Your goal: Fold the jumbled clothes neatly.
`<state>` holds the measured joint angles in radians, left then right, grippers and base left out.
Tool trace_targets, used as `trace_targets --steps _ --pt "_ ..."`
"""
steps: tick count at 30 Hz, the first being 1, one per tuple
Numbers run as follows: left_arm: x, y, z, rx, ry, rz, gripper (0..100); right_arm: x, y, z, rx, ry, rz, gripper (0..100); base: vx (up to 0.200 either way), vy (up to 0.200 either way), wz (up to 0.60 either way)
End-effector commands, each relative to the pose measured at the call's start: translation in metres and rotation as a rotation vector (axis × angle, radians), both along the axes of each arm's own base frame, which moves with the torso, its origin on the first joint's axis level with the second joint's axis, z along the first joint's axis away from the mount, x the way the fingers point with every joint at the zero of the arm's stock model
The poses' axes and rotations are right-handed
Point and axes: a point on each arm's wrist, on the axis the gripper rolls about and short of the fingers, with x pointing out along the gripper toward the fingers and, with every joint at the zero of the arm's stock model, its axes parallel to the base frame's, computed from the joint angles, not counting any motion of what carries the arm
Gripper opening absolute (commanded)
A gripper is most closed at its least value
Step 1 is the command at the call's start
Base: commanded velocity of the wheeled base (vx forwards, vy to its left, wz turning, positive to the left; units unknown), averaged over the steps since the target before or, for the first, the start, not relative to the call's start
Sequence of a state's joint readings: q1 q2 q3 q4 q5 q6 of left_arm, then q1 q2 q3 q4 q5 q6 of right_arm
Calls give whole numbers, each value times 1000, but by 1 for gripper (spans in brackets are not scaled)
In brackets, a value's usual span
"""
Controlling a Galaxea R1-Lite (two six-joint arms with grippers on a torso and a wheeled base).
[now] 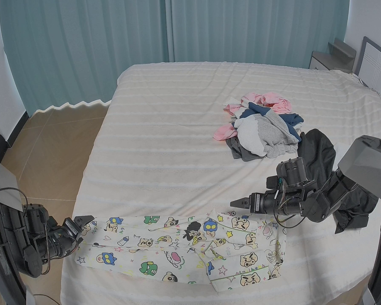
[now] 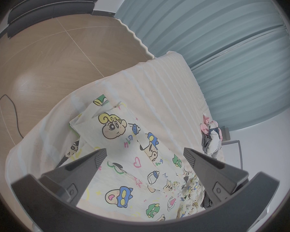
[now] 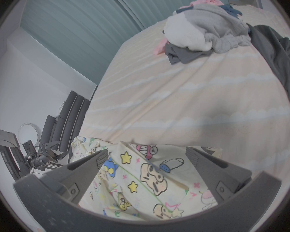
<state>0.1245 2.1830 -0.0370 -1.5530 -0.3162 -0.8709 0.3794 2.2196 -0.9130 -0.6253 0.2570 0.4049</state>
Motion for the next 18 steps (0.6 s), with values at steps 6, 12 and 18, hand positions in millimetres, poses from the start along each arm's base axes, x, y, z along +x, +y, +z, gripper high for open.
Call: trace_targets --steps 6,12,18 --pt "1 0 1 2 -16 0 100 -18 6 18 -34 39 46 100 0 0 0" --pt "1 0 1 2 -16 0 100 -28 1 18 -112 110 86 100 0 0 0" --pt "1 0 1 2 -16 0 100 -29 0 14 -134 124 101 100 0 0 0"
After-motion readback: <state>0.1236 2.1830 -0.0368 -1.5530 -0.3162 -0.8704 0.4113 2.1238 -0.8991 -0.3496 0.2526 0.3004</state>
